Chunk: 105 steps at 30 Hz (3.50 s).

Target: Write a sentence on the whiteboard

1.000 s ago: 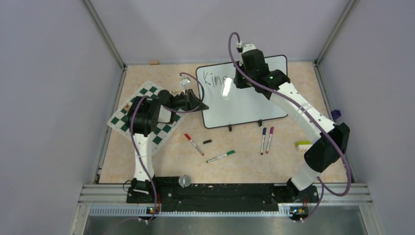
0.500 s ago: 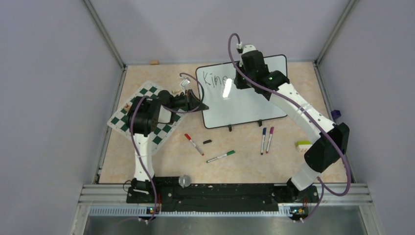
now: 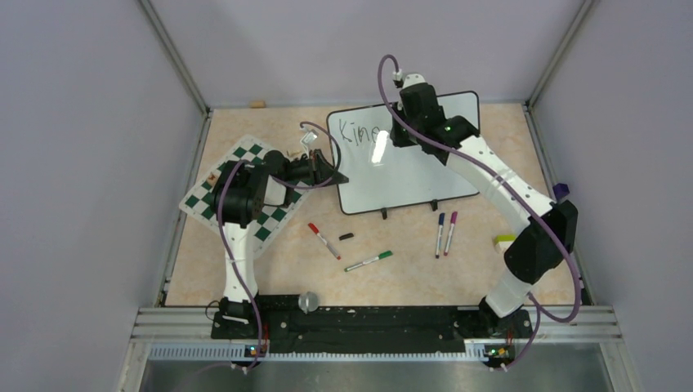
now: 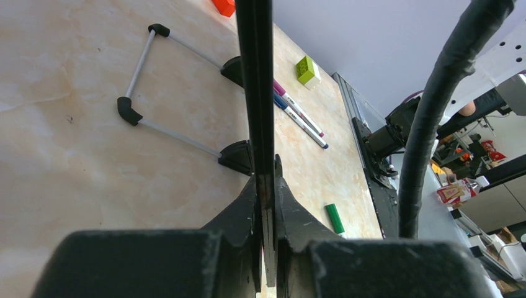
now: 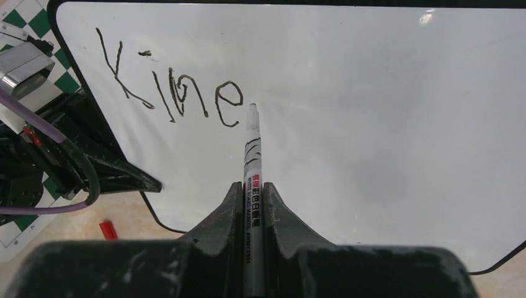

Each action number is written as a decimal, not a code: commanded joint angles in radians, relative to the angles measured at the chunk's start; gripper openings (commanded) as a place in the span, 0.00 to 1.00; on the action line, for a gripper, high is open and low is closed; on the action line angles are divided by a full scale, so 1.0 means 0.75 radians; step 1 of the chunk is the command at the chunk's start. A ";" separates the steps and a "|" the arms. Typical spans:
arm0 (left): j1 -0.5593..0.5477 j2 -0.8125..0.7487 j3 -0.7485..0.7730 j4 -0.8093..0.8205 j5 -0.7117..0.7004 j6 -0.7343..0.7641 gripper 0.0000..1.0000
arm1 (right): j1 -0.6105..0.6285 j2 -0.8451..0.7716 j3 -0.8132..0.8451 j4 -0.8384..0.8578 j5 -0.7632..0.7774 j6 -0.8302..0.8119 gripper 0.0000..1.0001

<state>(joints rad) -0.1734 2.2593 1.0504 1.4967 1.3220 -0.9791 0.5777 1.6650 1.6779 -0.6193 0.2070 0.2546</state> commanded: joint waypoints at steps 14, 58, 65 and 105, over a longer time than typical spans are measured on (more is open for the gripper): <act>-0.022 -0.069 -0.010 0.164 0.064 0.096 0.00 | -0.005 0.057 0.123 0.033 0.064 0.004 0.00; -0.026 -0.090 -0.059 0.164 0.029 0.125 0.00 | -0.005 0.116 0.141 -0.099 0.067 -0.026 0.00; -0.027 -0.088 -0.058 0.164 0.021 0.129 0.00 | -0.012 0.111 0.133 -0.127 0.065 -0.025 0.00; -0.033 -0.087 -0.051 0.164 0.016 0.124 0.00 | -0.136 -0.046 -0.003 0.110 -0.206 0.017 0.00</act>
<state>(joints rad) -0.1783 2.2337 1.0077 1.4963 1.2896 -0.9543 0.4812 1.6737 1.6619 -0.5819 0.0486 0.2653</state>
